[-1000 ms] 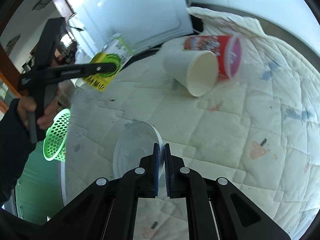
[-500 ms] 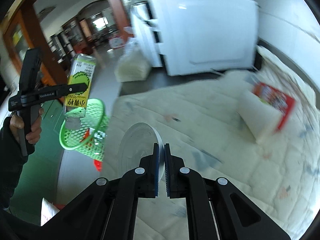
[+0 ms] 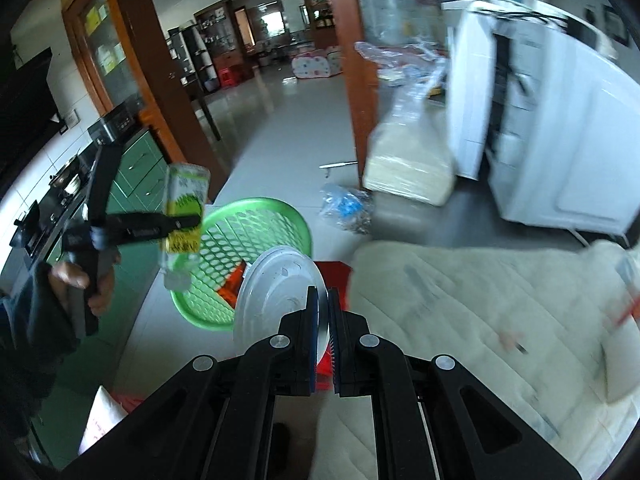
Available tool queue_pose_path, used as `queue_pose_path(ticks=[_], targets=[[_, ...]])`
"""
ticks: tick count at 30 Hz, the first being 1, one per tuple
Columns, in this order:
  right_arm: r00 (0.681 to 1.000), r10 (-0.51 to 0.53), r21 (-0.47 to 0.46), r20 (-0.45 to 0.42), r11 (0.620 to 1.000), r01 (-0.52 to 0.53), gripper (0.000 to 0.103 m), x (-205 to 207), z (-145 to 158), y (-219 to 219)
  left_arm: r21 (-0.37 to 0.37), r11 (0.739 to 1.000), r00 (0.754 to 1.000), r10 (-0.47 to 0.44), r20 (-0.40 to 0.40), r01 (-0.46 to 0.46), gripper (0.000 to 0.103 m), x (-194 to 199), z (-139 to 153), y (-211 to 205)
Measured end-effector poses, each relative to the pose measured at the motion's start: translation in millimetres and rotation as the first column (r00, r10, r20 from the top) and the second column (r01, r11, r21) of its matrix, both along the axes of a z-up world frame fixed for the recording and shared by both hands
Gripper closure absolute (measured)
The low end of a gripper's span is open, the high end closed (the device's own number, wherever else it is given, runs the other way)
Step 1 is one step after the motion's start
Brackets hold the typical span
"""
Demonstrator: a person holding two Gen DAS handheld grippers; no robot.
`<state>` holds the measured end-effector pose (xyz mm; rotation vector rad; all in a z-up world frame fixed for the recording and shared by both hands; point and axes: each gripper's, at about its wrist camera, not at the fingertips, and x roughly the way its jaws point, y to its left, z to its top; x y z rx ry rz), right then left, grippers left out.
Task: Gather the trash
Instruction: 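Carry the bottle in the left tool and lid in the right tool into the basket, releasing both, then move both open tools from the basket back over the quilted cloth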
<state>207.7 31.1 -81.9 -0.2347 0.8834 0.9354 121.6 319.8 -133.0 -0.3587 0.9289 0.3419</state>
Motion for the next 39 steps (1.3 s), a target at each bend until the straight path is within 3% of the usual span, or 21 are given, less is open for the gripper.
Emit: queue_pose_path(ticks=[7, 12, 15, 17, 20, 22, 29, 31, 39], targets=[[0.999, 0.041, -0.037, 0.027, 0.998, -0.04, 0.098, 5, -12, 79, -0.064, 0.997, 0.997, 0.048, -0.063, -0.052, 0.058, -5, -38, 23], [0.997, 0.063, -0.05, 0.043, 0.997, -0.061, 0.098, 5, -24, 120, -0.069, 0.995, 0.992, 0.071, -0.102, -0.078, 0.052, -16, -54, 28], [0.998, 0.059, -0.045, 0.035, 0.997, -0.058, 0.097, 6, -33, 139, -0.085, 0.992, 0.991, 0.085, -0.099, -0.093, 0.051, -25, -58, 30], [0.999, 0.048, -0.038, 0.013, 0.998, -0.048, 0.096, 7, -40, 150, -0.087, 0.991, 0.992, 0.09, -0.089, -0.097, 0.043, -31, -55, 31], [0.999, 0.037, -0.024, -0.022, 0.999, -0.037, 0.089, 11, -50, 156, -0.069, 0.993, 0.993, 0.092, -0.079, -0.098, 0.041, -36, -49, 31], [0.999, 0.032, -0.023, -0.03, 0.999, -0.033, 0.085, 10, -53, 155, -0.062, 0.992, 0.992, 0.1, -0.078, -0.105, 0.034, -38, -46, 33], [0.999, 0.035, -0.024, -0.01, 0.999, -0.035, 0.071, 2, -42, 125, -0.049, 0.994, 0.993, 0.099, -0.062, -0.102, 0.029, -39, -37, 25], [1.0, 0.022, -0.018, -0.004, 1.0, -0.022, 0.062, 2, -38, 111, -0.051, 0.994, 0.994, 0.091, -0.056, -0.094, 0.028, -38, -33, 19], [0.994, -0.106, 0.002, 0.005, 0.994, 0.106, 0.049, 10, -26, 17, -0.048, 0.998, 1.0, 0.028, 0.006, -0.027, 0.024, -30, -11, -17]])
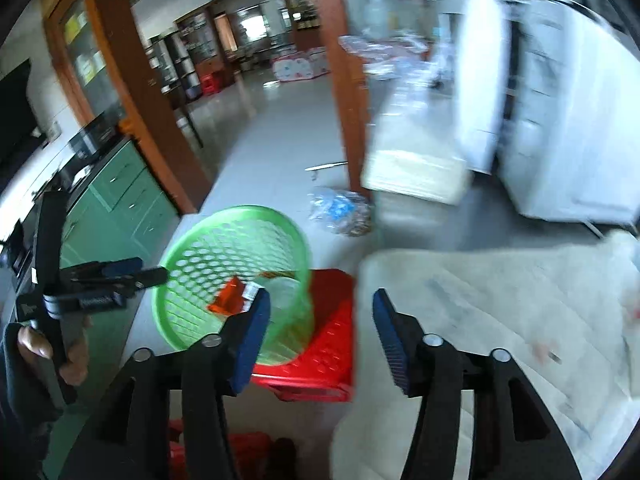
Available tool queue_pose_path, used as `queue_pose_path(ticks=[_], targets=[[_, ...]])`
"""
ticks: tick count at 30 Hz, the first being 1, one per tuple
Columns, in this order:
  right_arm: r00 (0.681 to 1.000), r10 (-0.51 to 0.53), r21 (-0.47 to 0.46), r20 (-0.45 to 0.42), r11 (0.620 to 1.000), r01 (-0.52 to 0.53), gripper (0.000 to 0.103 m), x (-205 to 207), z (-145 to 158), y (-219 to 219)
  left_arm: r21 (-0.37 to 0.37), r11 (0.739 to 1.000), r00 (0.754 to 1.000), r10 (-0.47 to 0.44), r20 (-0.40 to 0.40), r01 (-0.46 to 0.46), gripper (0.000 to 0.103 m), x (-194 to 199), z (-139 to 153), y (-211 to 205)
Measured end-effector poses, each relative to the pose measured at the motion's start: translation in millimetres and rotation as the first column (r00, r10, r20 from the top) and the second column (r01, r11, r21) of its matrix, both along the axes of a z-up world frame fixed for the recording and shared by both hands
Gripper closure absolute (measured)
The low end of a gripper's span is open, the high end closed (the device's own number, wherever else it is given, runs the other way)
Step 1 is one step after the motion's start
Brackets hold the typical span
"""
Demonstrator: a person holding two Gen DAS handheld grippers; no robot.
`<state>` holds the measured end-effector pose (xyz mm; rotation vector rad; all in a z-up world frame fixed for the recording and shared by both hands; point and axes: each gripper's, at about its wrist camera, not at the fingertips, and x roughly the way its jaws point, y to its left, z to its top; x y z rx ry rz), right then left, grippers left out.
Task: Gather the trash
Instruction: 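Move both open tools from the basket back over the quilted cloth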
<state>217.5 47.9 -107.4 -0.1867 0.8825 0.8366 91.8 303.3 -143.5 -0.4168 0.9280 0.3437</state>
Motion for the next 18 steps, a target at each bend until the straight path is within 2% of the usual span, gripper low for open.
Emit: queue_pose_path(ticks=[6, 9, 18], targets=[[0.99, -0.142, -0.028, 0.025, 0.989, 0.142, 0.041, 18, 4, -89, 0.012, 0.997, 0.997, -0.081, 0.009, 0.081, 0.021, 19, 12, -39], [0.978, -0.204, -0.055, 0.045, 0.977, 0.207, 0.04, 29, 7, -129, 0.014, 0.993, 0.993, -0.117, 0.01, 0.117, 0.021, 27, 15, -59], [0.915, -0.394, -0.068, 0.086, 0.914, 0.4, 0.039, 64, 22, -245, 0.019, 0.972, 0.972, -0.233, -0.012, 0.233, 0.021, 56, 19, -124]])
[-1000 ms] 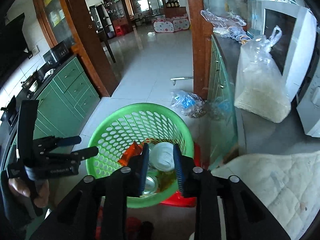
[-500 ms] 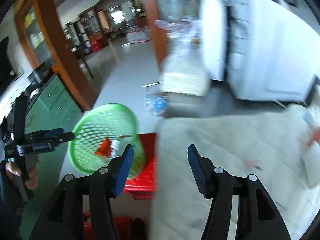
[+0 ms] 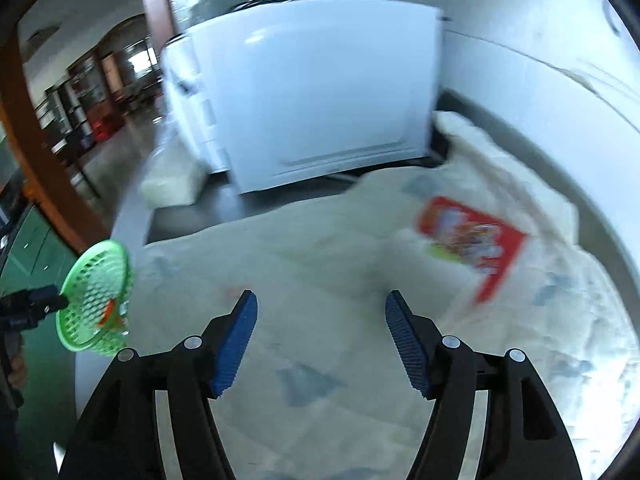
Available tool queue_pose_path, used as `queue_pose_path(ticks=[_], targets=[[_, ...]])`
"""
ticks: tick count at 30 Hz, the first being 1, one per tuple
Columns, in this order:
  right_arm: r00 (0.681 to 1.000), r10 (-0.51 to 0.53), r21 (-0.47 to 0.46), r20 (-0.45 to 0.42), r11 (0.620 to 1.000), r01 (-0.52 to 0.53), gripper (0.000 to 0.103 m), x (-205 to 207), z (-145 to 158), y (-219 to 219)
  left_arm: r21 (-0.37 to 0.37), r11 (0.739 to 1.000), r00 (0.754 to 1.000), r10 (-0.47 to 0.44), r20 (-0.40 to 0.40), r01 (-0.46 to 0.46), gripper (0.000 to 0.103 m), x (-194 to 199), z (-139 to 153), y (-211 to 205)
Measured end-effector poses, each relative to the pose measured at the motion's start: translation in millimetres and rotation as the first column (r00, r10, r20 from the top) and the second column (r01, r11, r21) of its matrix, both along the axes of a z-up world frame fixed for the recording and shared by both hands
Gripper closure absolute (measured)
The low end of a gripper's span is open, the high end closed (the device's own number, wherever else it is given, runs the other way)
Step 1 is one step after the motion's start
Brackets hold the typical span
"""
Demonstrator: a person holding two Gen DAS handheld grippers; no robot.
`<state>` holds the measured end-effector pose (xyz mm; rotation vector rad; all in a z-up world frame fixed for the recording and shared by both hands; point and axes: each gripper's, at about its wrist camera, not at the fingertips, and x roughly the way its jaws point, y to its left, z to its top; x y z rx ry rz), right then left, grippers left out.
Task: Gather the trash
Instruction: 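Move both open tools from the basket back over the quilted cloth, then grasp the red printed cup by its rim with the right tool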
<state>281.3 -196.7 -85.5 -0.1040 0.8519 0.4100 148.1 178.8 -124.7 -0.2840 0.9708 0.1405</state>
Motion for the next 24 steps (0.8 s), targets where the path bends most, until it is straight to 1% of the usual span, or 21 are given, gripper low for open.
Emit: queue_pose_path(ticks=[4, 7, 12, 15, 16, 17, 19, 22, 23, 24], targets=[[0.999, -0.031, -0.035, 0.022, 0.999, 0.032, 0.039, 21, 11, -32, 0.0, 0.999, 0.999, -0.047, -0.005, 0.047, 0.02, 12, 0, -28], [0.999, -0.041, -0.062, 0.018, 0.997, 0.042, 0.039, 42, 15, -49, -0.002, 0.996, 0.996, -0.086, -0.013, 0.086, 0.02, 22, -1, -51], [0.999, -0.028, -0.123, -0.027, 0.992, 0.025, 0.039, 74, 11, -66, -0.01, 0.989, 0.988, -0.149, -0.027, 0.149, 0.02, 37, -5, -84], [0.998, -0.03, -0.162, -0.051, 0.987, 0.021, 0.039, 88, 4, -72, -0.014, 0.985, 0.984, -0.173, -0.035, 0.173, 0.02, 45, -6, -97], [0.998, -0.031, -0.17, -0.053, 0.985, 0.021, 0.039, 92, 4, -75, -0.018, 0.983, 0.982, -0.183, -0.039, 0.182, 0.02, 48, -7, -102], [0.998, -0.043, -0.179, -0.037, 0.983, 0.036, 0.039, 92, 5, -78, -0.018, 0.982, 0.981, -0.187, -0.042, 0.187, 0.02, 49, -7, -104], [0.998, -0.054, -0.139, -0.038, 0.989, 0.048, 0.04, 89, 6, -88, -0.012, 0.98, 0.979, -0.198, -0.049, 0.198, 0.02, 53, -8, -110], [0.996, -0.086, -0.115, -0.032, 0.99, 0.081, 0.045, 82, 5, -102, -0.018, 0.977, 0.975, -0.213, -0.056, 0.213, 0.02, 58, -9, -115], [0.994, -0.099, -0.077, -0.048, 0.992, 0.095, 0.046, 79, 3, -111, -0.02, 0.976, 0.974, -0.218, -0.056, 0.217, 0.02, 60, -9, -118], [0.993, -0.107, -0.058, -0.055, 0.993, 0.104, 0.05, 77, 1, -115, -0.023, 0.975, 0.973, -0.223, -0.054, 0.222, 0.02, 63, -8, -121]])
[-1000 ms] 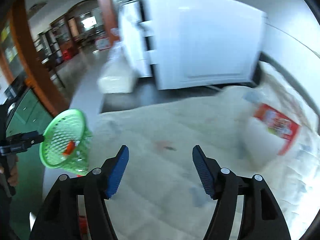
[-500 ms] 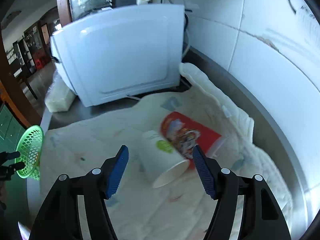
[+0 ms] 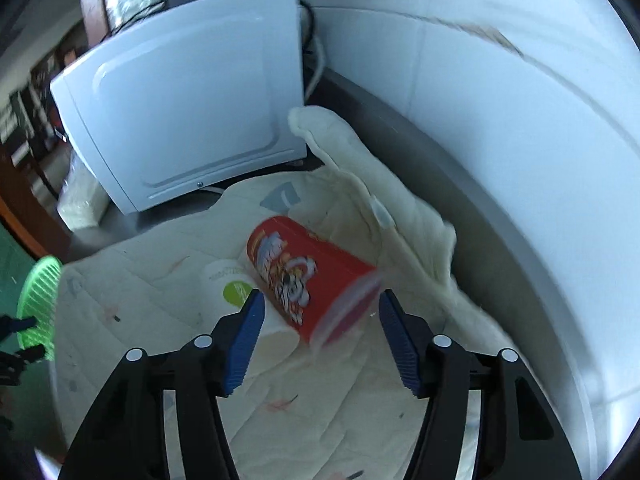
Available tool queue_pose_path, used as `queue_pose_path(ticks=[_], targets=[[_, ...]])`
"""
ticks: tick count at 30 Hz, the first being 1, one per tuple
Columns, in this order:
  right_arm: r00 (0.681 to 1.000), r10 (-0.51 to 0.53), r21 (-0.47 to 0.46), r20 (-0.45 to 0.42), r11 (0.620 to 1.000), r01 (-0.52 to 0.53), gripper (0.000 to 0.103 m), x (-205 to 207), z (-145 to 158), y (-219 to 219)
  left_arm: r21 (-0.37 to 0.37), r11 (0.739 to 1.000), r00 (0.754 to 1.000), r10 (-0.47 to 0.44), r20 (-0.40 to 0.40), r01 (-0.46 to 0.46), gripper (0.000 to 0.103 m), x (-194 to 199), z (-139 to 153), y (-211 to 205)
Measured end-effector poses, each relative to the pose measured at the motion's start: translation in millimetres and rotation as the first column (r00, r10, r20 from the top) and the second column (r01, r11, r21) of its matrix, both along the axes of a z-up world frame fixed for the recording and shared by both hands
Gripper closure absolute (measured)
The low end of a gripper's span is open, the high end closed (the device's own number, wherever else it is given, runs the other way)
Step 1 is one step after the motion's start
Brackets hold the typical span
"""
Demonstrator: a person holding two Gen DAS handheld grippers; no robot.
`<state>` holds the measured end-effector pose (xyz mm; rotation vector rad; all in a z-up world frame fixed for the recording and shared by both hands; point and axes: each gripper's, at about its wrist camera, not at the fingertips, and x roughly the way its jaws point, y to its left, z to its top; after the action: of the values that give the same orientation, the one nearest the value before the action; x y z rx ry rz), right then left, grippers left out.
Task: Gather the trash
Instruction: 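Grasp the red printed cup by its rim with the right tool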
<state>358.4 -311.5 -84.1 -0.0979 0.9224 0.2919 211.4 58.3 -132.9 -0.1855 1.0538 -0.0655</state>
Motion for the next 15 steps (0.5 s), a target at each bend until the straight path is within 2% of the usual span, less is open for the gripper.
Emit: queue_pose_path(ticks=[7, 11, 13, 15], targets=[[0.999, -0.017, 0.128, -0.043, 0.991, 0.023, 0.07, 2, -22, -13, -0.055, 0.997, 0.999, -0.05, 0.009, 0.05, 0.02, 22, 10, -34], [0.997, -0.053, 0.199, -0.061, 0.978, 0.064, 0.077, 14, -33, -11, -0.076, 0.994, 0.997, -0.082, 0.015, 0.083, 0.02, 36, 19, -62], [0.994, -0.079, 0.244, -0.069, 0.965, 0.094, 0.084, 18, -39, -15, -0.105, 0.99, 0.996, -0.091, 0.01, 0.092, 0.02, 45, 23, -76], [0.993, -0.09, 0.307, -0.083, 0.945, 0.111, 0.087, 21, -43, -19, -0.129, 0.986, 0.995, -0.103, 0.006, 0.103, 0.02, 55, 27, -94]])
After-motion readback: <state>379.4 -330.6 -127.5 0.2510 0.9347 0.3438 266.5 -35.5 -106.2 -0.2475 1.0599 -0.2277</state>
